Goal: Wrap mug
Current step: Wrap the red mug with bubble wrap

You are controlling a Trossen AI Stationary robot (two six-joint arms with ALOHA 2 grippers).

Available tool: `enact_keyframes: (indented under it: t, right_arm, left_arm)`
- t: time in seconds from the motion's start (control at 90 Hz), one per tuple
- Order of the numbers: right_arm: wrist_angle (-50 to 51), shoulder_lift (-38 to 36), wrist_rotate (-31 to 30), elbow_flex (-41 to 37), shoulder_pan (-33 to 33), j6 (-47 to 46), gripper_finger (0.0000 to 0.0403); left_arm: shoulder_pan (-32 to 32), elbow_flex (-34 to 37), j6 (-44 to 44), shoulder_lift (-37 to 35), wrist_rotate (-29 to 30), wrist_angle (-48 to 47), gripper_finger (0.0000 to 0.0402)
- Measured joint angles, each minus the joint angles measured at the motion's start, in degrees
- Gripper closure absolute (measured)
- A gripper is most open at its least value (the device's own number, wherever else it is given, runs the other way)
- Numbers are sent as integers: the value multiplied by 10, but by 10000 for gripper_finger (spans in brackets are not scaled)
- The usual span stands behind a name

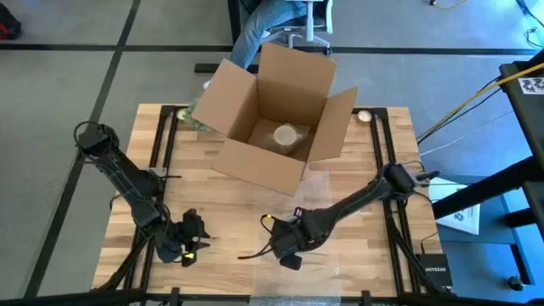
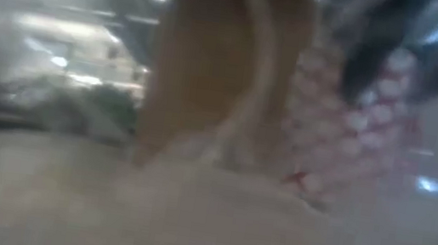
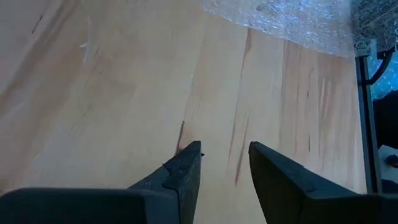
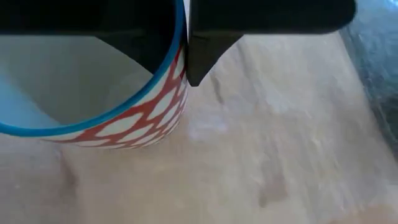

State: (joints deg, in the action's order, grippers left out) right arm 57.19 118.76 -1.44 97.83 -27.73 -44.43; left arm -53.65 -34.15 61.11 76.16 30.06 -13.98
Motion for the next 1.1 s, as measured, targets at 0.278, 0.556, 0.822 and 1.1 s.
enact_keyframes:
  t: [0.278,0.556,0.822,1.1]
  right_arm:
    - [-3,15,11,1,0,-1,360]
    - [29,16,17,50,0,9,244]
    - [164,12,-59,194,-5,12,190]
    - [274,3,-346,217,-52,-192,187]
  left_arm:
    - [0,0,2,0,1,0,282]
    - [0,0,4,0,-5,0,282]
    - [3,-15,-10,-2,-15,-5,282]
    - [32,-20,-29,-2,-3,-5,282]
